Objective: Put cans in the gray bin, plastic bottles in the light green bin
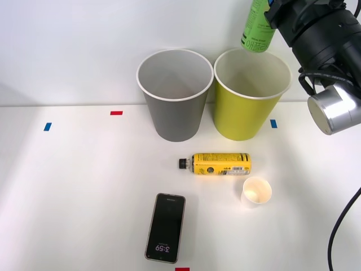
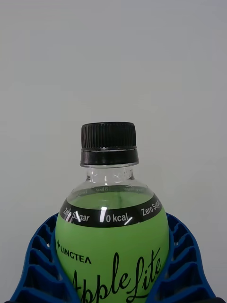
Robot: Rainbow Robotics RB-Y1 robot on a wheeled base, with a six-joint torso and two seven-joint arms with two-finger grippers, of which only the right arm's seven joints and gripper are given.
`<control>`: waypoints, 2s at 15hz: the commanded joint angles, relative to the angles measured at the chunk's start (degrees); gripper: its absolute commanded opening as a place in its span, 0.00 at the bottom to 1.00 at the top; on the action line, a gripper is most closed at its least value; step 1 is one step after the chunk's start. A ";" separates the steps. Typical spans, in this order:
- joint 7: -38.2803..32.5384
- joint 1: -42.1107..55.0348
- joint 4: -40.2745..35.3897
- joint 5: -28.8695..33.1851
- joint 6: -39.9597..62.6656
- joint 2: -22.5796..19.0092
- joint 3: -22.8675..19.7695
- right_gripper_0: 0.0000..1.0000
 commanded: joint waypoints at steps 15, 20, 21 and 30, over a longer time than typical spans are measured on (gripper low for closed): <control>-0.17 -3.50 10.31 3.79 0.01 0.01 4.71 1.00; -1.13 1.78 8.29 0.36 -12.12 -9.13 8.14 1.00; -1.31 4.15 5.56 -0.08 -13.27 -11.41 8.14 1.00; -7.73 41.24 -27.22 -4.65 -13.35 -23.54 -7.24 1.00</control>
